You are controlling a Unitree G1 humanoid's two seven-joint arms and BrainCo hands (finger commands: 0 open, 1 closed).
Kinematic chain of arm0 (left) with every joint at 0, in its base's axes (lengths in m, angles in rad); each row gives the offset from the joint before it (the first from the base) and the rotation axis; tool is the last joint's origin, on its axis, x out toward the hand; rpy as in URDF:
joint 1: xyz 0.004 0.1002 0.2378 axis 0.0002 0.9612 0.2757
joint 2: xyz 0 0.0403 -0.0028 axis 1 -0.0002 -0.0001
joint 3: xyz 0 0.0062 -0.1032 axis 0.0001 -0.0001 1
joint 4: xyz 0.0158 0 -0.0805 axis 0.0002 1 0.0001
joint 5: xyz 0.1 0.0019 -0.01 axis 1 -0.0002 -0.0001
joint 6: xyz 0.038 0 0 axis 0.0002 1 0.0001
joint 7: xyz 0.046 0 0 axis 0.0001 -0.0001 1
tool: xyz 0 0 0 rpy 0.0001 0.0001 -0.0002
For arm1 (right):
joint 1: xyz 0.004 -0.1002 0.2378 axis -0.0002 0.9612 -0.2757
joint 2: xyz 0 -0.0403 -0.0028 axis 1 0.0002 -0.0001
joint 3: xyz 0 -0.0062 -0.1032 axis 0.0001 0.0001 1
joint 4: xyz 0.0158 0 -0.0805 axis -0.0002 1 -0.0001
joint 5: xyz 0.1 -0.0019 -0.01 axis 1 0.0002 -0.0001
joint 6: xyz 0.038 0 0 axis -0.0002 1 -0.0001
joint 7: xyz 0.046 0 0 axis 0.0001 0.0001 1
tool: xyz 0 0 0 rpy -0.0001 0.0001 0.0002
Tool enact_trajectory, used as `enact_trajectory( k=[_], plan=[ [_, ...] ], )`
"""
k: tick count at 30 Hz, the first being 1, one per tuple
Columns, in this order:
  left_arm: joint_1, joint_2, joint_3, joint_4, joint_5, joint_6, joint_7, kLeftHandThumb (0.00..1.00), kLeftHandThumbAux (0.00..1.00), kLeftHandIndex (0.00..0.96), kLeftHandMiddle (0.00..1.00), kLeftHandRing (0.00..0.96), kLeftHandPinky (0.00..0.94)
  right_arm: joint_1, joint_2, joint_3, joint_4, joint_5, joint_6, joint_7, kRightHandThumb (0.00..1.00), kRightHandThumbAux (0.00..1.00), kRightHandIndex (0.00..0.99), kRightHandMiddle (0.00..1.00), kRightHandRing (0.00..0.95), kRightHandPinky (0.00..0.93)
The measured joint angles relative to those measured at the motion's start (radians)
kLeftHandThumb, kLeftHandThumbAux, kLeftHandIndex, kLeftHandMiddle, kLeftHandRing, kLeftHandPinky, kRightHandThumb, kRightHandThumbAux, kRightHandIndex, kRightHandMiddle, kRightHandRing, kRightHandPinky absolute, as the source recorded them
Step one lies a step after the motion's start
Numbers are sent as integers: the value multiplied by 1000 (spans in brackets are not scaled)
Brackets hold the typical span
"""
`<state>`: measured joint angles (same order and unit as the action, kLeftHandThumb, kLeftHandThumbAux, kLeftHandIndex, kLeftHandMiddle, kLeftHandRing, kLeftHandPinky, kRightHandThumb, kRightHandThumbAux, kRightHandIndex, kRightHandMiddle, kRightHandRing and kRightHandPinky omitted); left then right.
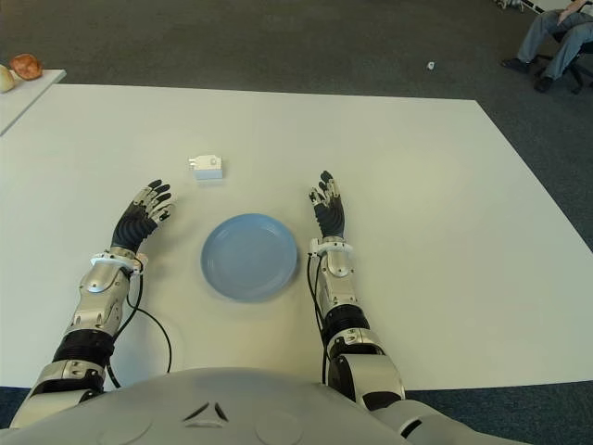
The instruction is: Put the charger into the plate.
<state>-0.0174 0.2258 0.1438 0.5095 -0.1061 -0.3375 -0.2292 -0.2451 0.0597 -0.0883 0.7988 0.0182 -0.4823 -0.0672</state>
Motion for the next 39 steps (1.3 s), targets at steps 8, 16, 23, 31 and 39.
enact_trajectory(
  k=[8,16,23,31,39],
  plan=[
    [-4,0,0,-1,1,5,0,65,694,38,112,111,126,-1,0,0,2,0,0,-2,1,559,0,44,22,31],
    [-94,14,-10,-42,72,122,72,153,702,47,98,99,109,-1,-1,0,1,2,0,4,0,575,0,46,23,29],
    [-313,54,-42,-70,226,157,229,207,695,50,72,70,79,-3,-2,-3,2,8,0,31,0,591,0,37,15,24],
    [-437,57,-120,-58,354,156,315,159,648,9,20,20,42,-14,1,-3,13,8,-2,33,0,578,0,40,19,32],
    [-575,103,-213,170,480,133,356,93,567,0,1,9,71,-15,0,-4,20,4,-4,16,0,560,0,43,23,36]
  ],
)
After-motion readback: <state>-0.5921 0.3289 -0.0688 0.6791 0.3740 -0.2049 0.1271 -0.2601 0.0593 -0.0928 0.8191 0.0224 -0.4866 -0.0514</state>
